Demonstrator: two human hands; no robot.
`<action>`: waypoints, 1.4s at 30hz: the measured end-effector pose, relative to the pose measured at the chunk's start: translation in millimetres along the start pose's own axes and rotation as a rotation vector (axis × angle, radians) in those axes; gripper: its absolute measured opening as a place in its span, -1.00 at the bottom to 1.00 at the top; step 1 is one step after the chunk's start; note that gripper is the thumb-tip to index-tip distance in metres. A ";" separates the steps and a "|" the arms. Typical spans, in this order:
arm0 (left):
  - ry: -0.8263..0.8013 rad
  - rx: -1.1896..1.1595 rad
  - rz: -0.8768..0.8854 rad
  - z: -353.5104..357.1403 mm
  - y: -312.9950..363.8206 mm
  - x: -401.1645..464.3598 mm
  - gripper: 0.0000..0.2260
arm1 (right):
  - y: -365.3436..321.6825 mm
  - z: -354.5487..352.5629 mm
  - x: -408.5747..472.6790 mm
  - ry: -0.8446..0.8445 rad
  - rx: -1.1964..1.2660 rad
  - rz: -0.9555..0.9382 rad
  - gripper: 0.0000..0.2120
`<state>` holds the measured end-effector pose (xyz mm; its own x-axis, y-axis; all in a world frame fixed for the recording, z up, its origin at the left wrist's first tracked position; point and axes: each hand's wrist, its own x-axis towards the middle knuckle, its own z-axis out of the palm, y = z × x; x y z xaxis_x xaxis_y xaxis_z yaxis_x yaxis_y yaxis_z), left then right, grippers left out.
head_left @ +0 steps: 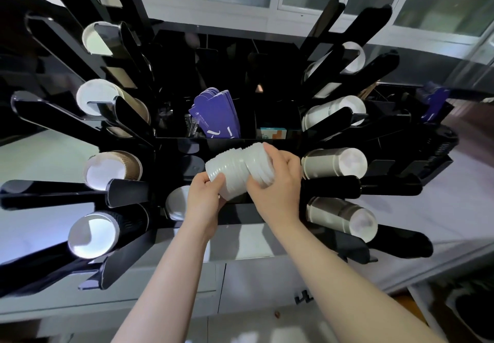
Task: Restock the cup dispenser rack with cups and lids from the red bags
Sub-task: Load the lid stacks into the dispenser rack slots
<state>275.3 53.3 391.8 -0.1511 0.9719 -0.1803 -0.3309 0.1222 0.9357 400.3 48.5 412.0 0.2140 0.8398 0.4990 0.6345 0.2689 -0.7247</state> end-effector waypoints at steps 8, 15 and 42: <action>0.009 -0.364 -0.054 -7.5 -4.5 0.8 -0.82 | -8.8 4.4 6.0 -0.127 0.095 -0.052 -0.36; 0.011 -0.394 -0.077 -10.3 -4.0 -0.1 -0.80 | -12.7 1.2 25.8 0.040 0.077 -0.052 -0.37; -0.049 -0.422 -0.068 -13.0 3.4 -0.9 -0.78 | -4.9 -10.4 37.4 -0.442 0.077 -0.284 -0.50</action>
<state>262.2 50.2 391.2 -0.0752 0.9741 -0.2132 -0.6925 0.1028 0.7140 412.9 73.7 439.2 -0.3029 0.8429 0.4447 0.5621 0.5348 -0.6309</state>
